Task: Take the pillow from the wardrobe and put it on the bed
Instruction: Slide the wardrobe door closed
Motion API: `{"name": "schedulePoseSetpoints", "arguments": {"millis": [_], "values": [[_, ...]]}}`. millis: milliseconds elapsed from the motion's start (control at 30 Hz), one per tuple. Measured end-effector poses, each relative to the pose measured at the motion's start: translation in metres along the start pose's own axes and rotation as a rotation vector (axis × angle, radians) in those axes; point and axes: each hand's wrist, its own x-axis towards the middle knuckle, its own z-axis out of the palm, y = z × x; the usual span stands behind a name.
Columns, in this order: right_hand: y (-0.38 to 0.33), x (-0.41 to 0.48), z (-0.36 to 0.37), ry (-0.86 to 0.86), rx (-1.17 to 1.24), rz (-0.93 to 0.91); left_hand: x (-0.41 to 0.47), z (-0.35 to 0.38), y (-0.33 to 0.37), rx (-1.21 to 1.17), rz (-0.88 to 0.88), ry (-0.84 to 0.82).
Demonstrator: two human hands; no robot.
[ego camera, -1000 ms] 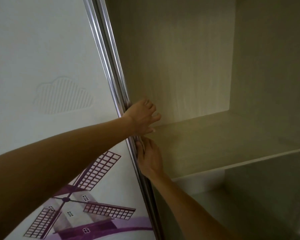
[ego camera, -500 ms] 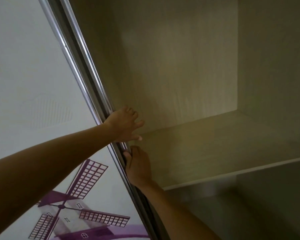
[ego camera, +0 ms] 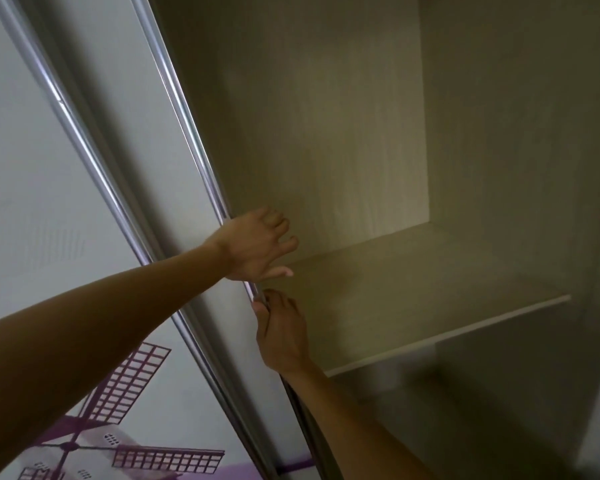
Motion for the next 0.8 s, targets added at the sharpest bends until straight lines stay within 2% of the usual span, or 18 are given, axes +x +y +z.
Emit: {"name": "schedulePoseSetpoints", "arguments": {"millis": [167, 300, 500, 700, 800], "values": [[0.016, -0.001, -0.014, 0.241, -0.157, 0.068, 0.028, -0.009, 0.001, -0.002, 0.045, 0.095], [0.022, 0.003, -0.024, 0.285, -0.133, 0.151, 0.050, -0.017, 0.004, -0.027, 0.090, 0.195], [0.042, 0.013, -0.036, 0.516, -0.202, 0.245, 0.086, -0.034, 0.010, -0.007, 0.139, 0.342], [0.054, 0.030, -0.056, 0.546, -0.231, 0.281, 0.128, -0.052, 0.018, 0.007, 0.172, 0.427], [0.058, 0.044, -0.073, 0.635, -0.255, 0.335, 0.152, -0.060, 0.021, -0.006, 0.187, 0.478]]}}
